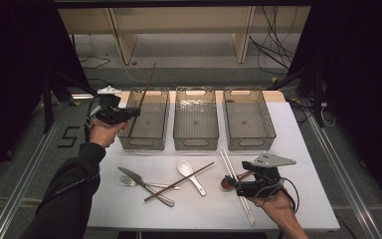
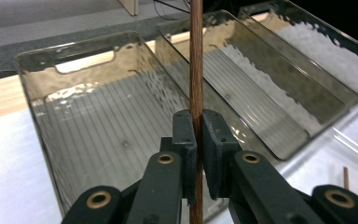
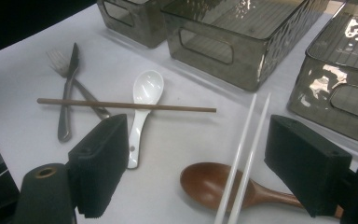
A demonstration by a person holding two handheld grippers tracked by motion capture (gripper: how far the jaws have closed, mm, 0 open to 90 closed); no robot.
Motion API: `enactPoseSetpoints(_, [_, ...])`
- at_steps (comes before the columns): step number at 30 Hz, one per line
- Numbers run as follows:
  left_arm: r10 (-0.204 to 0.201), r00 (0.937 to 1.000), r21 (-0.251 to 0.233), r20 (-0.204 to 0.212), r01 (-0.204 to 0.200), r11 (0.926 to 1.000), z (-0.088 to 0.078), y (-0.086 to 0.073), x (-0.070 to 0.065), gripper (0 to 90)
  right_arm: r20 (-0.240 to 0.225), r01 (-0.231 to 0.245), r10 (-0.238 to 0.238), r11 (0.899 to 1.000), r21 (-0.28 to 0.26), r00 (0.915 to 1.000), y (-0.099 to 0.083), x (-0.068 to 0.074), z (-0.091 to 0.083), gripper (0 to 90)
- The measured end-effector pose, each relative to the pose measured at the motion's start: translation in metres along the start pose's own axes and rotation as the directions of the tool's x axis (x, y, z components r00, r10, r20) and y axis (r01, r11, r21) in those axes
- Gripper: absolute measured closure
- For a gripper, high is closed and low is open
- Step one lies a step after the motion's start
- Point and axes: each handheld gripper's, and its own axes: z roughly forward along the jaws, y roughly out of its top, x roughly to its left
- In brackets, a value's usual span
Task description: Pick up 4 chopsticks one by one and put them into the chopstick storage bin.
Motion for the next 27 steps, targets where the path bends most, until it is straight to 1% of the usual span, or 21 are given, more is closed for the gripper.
enactPoseSetpoints(2, [-0.013,0.9999,-0.008,-0.009,0.013,0.9999,0.002,0.002,0.004,84.0,0.000,0.001,-0.001,1.000,-0.001,1.0000,0.000,0.000,0.000,22.5])
enactPoseSetpoints(5, [-0.026,0.9994,-0.006,-0.022,0.026,0.9997,0.006,0.004,0.010,84.0,-0.001,0.002,-0.002,1.000,-0.005,1.0000,0.000,0.000,0.000,22.6])
enactPoseSetpoints(9, [-0.023,0.9990,0.008,-0.039,0.023,0.9997,0.011,0.007,0.014,83.9,-0.002,0.001,-0.001,1.000,-0.004,1.0000,0.000,0.000,0.000,22.5])
enactPoseSetpoints(10, [-0.016,0.9988,0.017,-0.046,0.017,0.9997,0.012,0.008,0.015,83.9,-0.002,0.002,-0.002,1.000,-0.004,1.0000,0.000,0.000,0.000,22.6])
enactPoseSetpoints(13, [-0.019,0.9977,0.023,-0.065,0.020,0.9995,0.017,0.009,0.019,83.9,-0.003,0.003,-0.003,1.000,-0.004,1.0000,0.000,0.000,0.000,22.5])
enactPoseSetpoints(15, [-0.019,0.9970,0.027,-0.075,0.021,0.9994,0.019,0.008,0.021,83.9,-0.003,0.002,-0.002,1.000,-0.003,1.0000,0.000,0.000,0.000,22.6])
enactPoseSetpoints(17, [-0.023,0.9969,0.030,-0.075,0.025,0.9992,0.022,0.007,0.023,83.9,-0.003,0.004,-0.004,1.000,-0.004,1.0000,0.000,0.000,0.000,22.6])
enactPoseSetpoints(23, [-0.013,0.9952,0.054,-0.097,0.019,0.9984,0.030,0.002,0.026,83.8,-0.005,0.004,-0.004,1.000,-0.001,1.0000,0.000,0.000,0.000,22.7])
enactPoseSetpoints(27, [-0.019,0.9942,0.063,-0.106,0.025,0.9977,0.034,-0.002,0.030,83.6,-0.007,0.004,-0.004,1.000,-0.001,1.0000,0.000,0.000,0.000,22.7])
